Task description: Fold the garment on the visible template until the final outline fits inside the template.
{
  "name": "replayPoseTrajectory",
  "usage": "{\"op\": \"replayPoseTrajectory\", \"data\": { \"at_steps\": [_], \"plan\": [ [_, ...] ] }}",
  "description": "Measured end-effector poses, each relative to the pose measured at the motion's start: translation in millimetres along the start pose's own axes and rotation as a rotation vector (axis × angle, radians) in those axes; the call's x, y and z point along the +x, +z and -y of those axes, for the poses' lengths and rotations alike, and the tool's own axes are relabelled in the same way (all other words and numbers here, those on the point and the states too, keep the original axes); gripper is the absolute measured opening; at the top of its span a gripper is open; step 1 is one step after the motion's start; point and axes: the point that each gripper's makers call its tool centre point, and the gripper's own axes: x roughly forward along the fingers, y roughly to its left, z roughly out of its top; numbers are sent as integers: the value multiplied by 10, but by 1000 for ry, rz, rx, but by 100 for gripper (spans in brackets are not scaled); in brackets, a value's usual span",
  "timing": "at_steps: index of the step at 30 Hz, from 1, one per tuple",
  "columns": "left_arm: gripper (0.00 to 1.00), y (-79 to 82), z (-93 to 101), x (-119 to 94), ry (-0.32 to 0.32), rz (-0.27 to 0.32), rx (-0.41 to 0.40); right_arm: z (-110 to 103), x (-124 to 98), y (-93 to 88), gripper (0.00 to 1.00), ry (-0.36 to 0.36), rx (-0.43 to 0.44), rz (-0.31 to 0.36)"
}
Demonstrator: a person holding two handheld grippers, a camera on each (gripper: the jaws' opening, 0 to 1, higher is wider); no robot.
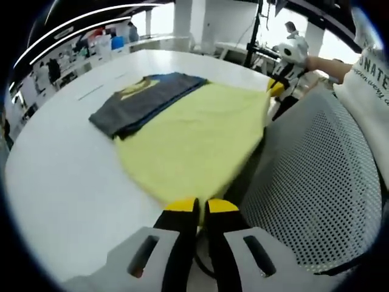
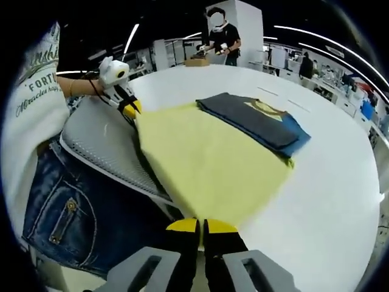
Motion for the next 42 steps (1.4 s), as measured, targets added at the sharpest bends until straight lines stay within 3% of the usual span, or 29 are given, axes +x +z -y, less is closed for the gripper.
{"op": "replayPoseTrajectory", "data": {
  "at_steps": [8,17,27,42],
  "plan": [
    [2,3,1,-87,-34,-2,9,-12,-89,58,0,14,-29,-17],
    [2,274,-7,-238,-47,41,-2,124,-156,218,0,-16,-76,-7],
    [1,531,-223,-280,-2,70,46,340,-208,462,0,-68,-119,21],
    [1,934,-481,-353,43,122,54,693,-254,836,0,-150,-193,59]
  ]
}}
